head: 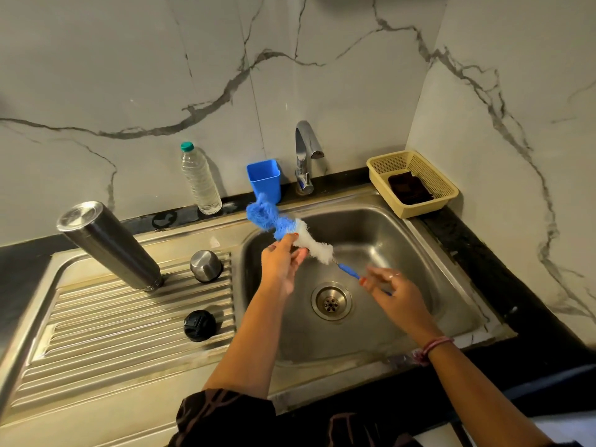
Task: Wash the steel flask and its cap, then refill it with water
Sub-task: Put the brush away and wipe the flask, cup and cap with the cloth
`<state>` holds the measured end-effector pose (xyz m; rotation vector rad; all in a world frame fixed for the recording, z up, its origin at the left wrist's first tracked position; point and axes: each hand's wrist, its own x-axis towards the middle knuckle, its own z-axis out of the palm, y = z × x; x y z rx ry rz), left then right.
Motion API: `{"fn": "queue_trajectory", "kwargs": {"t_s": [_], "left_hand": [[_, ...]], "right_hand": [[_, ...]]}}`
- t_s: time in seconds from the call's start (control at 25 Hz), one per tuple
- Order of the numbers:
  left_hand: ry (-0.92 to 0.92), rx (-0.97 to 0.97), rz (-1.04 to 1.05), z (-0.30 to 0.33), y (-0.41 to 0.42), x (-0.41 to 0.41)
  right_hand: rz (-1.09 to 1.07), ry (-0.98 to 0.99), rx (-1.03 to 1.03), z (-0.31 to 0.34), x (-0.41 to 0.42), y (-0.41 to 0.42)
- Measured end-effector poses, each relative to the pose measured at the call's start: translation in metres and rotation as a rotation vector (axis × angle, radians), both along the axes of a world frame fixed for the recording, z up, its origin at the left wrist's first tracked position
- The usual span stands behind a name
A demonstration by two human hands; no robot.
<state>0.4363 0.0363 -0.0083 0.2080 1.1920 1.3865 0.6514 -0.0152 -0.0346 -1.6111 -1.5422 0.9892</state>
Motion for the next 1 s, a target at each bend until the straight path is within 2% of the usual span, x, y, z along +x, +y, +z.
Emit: {"fn": "queue_trajectory", "kwargs": {"t_s": [0.08,0.12,0.16,0.24,0.32,0.4,0.52,0.6,0.68,0.76,0.88,1.0], "left_hand": [[-0.024,0.057,0.096,0.01,0.005,-0.005],[-0.049,0.087,0.141,0.015,0.007,-0.008],[-0.086,0.113,0.18,0.02,0.009,-0.01],[-0.175,0.133,0.239,0.029,0.011,-0.014],[-0.239,0.147,0.265,0.035,0.013,-0.016],[-0.287,0.167,0.249,0.039,0.012,-0.016],[-0.36,0.215,0.185,0.045,0.012,-0.018],[-0.351,0.237,0.123,0.048,0.016,-0.023],[-0.249,0.235,0.034,0.047,0.019,-0.032],[-0.027,0.197,-0.064,0.04,0.017,-0.042],[0.4,0.105,-0.136,0.017,0.006,-0.054],[0.609,0.03,-0.148,-0.011,-0.01,-0.064]], "right_hand": [[-0.339,0.049,0.072,0.011,-0.004,0.003],[-0.448,0.131,0.068,0.015,-0.008,0.004],[-0.47,0.277,0.024,0.019,-0.013,0.007],[-0.33,0.615,-0.092,0.024,-0.027,0.014],[-0.21,0.808,-0.168,0.034,-0.041,0.026],[-0.19,0.941,-0.143,0.047,-0.051,0.044],[-0.232,1.039,-0.045,0.073,-0.061,0.07],[-0.226,1.037,-0.002,0.093,-0.066,0.087],[-0.189,0.937,0.079,0.115,-0.073,0.105],[-0.165,0.774,0.198,0.139,-0.078,0.124],[-0.093,0.573,0.369,0.172,-0.087,0.153],[-0.044,0.461,0.436,0.2,-0.1,0.19]]}}
